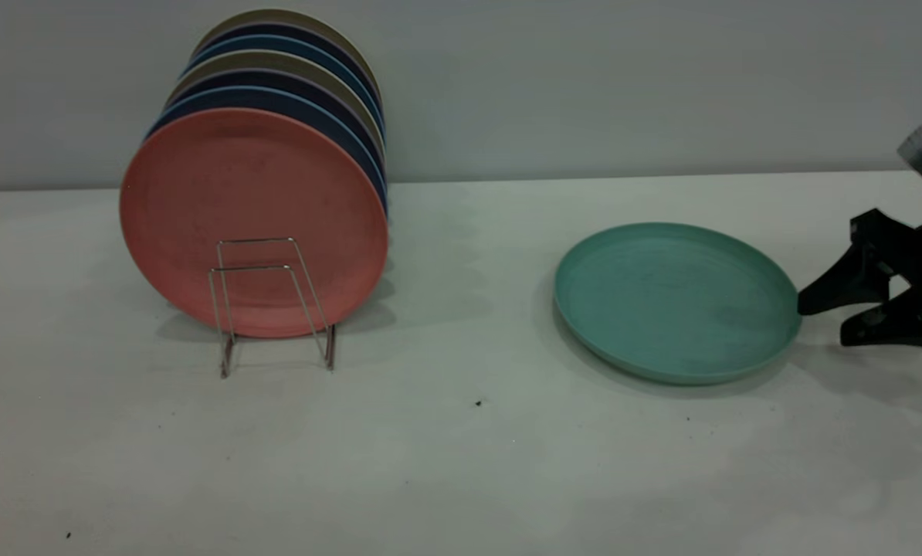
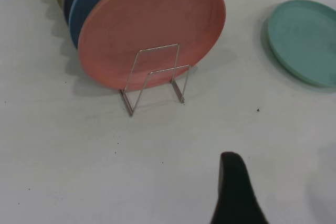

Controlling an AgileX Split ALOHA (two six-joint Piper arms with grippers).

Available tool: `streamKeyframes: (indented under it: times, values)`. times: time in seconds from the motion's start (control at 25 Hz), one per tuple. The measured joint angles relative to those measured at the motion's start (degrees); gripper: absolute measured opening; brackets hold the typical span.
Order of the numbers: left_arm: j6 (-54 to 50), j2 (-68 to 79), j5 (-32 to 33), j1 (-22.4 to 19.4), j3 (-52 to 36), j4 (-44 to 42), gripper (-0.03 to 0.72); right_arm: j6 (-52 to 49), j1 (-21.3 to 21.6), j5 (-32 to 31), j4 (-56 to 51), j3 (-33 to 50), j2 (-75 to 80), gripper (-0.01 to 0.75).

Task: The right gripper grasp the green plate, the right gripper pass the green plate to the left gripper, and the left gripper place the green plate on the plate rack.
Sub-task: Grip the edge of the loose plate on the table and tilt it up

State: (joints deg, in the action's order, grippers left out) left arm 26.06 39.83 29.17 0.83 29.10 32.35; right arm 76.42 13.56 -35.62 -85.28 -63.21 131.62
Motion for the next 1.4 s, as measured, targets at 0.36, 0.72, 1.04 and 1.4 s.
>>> streamKeyframes:
  times: [0.36, 0.72, 1.04, 1.4]
  values:
    - [0.0, 0.0, 0.0, 0.0, 0.0, 0.0, 0.493, 0.0, -1.8, -2.1, -6.1, -1.2, 4.3, 0.511]
    - [0.0, 0.0, 0.0, 0.0, 0.0, 0.0, 0.493, 0.0, -5.6, -2.2, -10.6, -4.0, 6.5, 0.394]
    - [-0.1, 0.0, 0.0, 0.0, 0.0, 1.2, 0.493, -0.1, -5.7, 3.0, -11.3, -4.0, 6.5, 0.018]
    - [4.5, 10.2, -0.5, 0.0, 0.0, 11.0, 0.493, -1.5, -5.7, 9.1, 0.5, -3.8, -1.5, 0.013]
